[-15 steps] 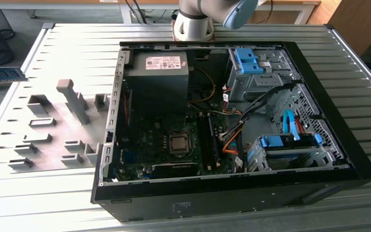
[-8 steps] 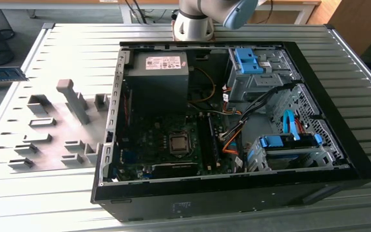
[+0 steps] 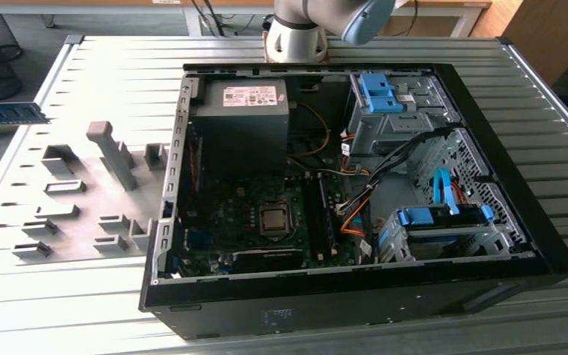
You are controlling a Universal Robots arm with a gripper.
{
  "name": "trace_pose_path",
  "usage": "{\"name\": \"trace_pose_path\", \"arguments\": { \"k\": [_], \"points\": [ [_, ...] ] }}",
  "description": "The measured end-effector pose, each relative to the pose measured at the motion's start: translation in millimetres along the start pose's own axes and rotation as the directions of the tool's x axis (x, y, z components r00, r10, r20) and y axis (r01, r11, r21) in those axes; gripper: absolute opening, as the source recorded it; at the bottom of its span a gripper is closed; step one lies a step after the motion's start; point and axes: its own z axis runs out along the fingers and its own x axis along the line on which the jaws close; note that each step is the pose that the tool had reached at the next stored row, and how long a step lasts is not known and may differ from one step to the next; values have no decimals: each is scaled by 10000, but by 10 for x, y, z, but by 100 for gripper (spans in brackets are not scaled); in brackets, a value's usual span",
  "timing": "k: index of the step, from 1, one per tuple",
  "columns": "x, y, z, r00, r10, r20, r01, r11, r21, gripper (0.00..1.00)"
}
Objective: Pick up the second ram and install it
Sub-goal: 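Pick up the second ram and move it above second insertion slot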
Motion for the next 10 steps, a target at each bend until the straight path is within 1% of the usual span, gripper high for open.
{"name": "trace_pose_path", "arguments": {
  "k": [10],
  "points": [
    [0,-39,0,10000,-1,0,1,10000,-1,14]
  ]
}}
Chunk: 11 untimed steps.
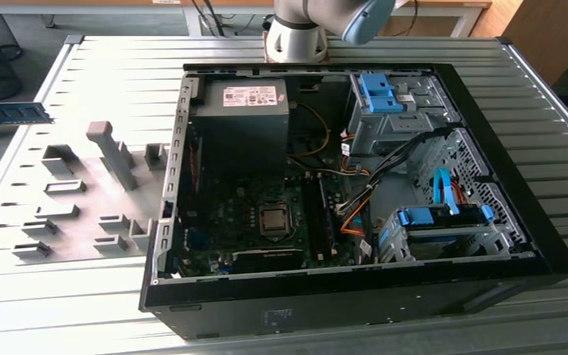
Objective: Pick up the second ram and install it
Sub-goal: 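Pick up the second ram and move it above second insertion slot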
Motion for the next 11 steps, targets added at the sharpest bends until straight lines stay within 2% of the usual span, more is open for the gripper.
{"name": "trace_pose_path", "arguments": {
  "k": [11],
  "points": [
    [0,-35,-1,10000,1,0,-1,10000,-1,14]
  ]
}}
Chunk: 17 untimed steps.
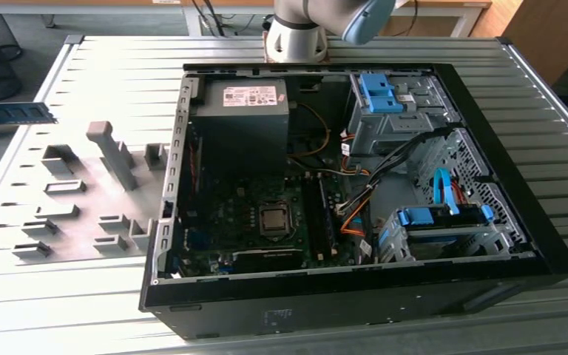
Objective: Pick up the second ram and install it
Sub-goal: 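Pick up the second ram and move it above second insertion slot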
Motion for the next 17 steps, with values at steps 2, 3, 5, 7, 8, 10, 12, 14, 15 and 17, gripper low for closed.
{"name": "trace_pose_path", "arguments": {
  "k": [2,3,5,7,8,10,12,14,15,17],
  "points": [
    [0,-5,1,10000,-1,1,1,10000,1,14],
    [0,-8,1,10000,-1,1,1,10000,1,14],
    [0,-12,0,10000,-1,0,1,10000,1,14],
    [0,-15,1,10000,-1,0,1,10000,1,14],
    [0,-16,1,10000,0,1,0,10000,2,14],
    [0,-17,0,10000,-1,0,1,10000,1,14],
    [0,-21,0,10000,-1,1,1,10000,1,14],
    [0,-23,0,10000,-1,1,1,10000,1,14],
    [0,-25,0,10000,-1,1,1,10000,1,14],
    [0,-27,0,10000,-1,1,1,10000,1,14]
  ]
}}
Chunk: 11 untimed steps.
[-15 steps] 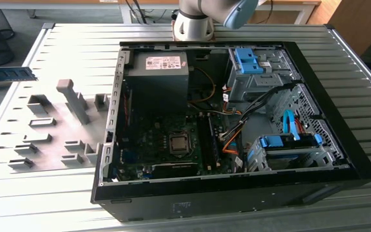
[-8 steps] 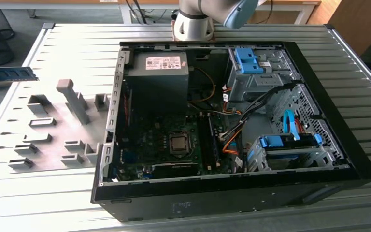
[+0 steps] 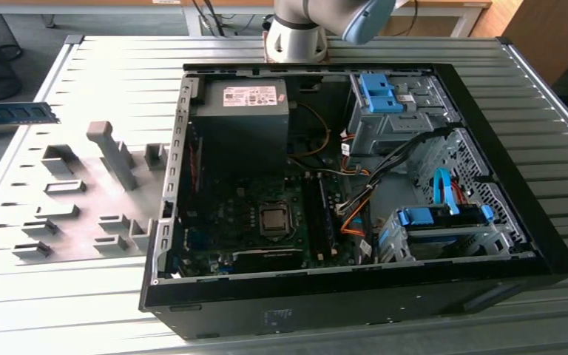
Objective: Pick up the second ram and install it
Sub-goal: 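Pick up the second ram and move it above second insertion slot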
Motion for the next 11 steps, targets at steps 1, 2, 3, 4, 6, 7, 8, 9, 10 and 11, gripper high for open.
{"name": "trace_pose_path", "arguments": {
  "k": [1,2,3,4,6,7,8,9,10,11],
  "points": [
    [0,-3,0,10000,0,0,0,10000,1,14],
    [0,-10,-1,10000,-2,-1,2,10000,-1,14],
    [0,-16,-1,10000,-1,-1,1,10000,-1,14],
    [0,-20,0,10000,0,0,0,10000,0,14],
    [0,-27,0,10000,0,1,0,10000,1,14],
    [0,-29,0,10000,1,0,-1,10000,0,14],
    [0,-32,0,10000,0,1,0,10000,1,14],
    [0,-35,0,10000,0,0,0,10000,0,14],
    [0,-38,-1,10000,0,0,0,10000,0,14],
    [0,-41,0,10000,0,0,0,10000,0,14]
  ]
}}
